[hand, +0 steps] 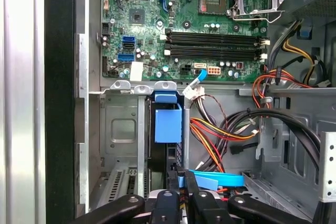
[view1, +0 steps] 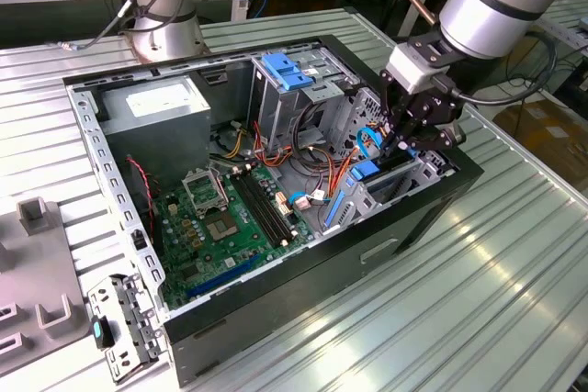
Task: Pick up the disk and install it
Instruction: 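Insert the second disk wire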
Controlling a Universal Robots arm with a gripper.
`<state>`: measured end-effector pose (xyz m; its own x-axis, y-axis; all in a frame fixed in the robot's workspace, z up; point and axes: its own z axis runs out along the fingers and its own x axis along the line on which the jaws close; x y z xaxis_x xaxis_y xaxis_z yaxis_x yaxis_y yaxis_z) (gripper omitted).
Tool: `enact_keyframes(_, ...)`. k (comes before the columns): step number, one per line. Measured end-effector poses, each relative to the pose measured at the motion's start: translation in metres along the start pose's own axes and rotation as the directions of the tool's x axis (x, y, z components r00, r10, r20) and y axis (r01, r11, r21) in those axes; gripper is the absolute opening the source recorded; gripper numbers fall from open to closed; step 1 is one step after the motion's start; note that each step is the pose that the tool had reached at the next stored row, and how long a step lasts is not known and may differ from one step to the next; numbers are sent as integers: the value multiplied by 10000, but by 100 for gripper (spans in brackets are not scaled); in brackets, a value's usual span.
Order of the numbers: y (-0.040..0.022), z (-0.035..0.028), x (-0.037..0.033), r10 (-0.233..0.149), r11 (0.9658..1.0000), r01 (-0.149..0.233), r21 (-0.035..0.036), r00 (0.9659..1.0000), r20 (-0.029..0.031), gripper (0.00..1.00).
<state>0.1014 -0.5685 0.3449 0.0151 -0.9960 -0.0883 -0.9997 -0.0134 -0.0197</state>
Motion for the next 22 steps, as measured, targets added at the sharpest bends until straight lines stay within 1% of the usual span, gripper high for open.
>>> enact_keyframes(4, 0, 0, 0, 0, 10000, 0, 1, 10000, 6, 16)
enact_keyframes(9, -1, -43, -3, 0, 10000, 0, 0, 10000, 4, 16)
enact_keyframes(12, -1, -47, -2, 0, 10000, 0, 0, 10000, 2, 16)
enact_keyframes(15, -1, -46, 15, 0, 10000, 0, 0, 10000, 2, 16)
enact_keyframes(22, 0, -24, 22, 0, 10000, 0, 0, 10000, 3, 16)
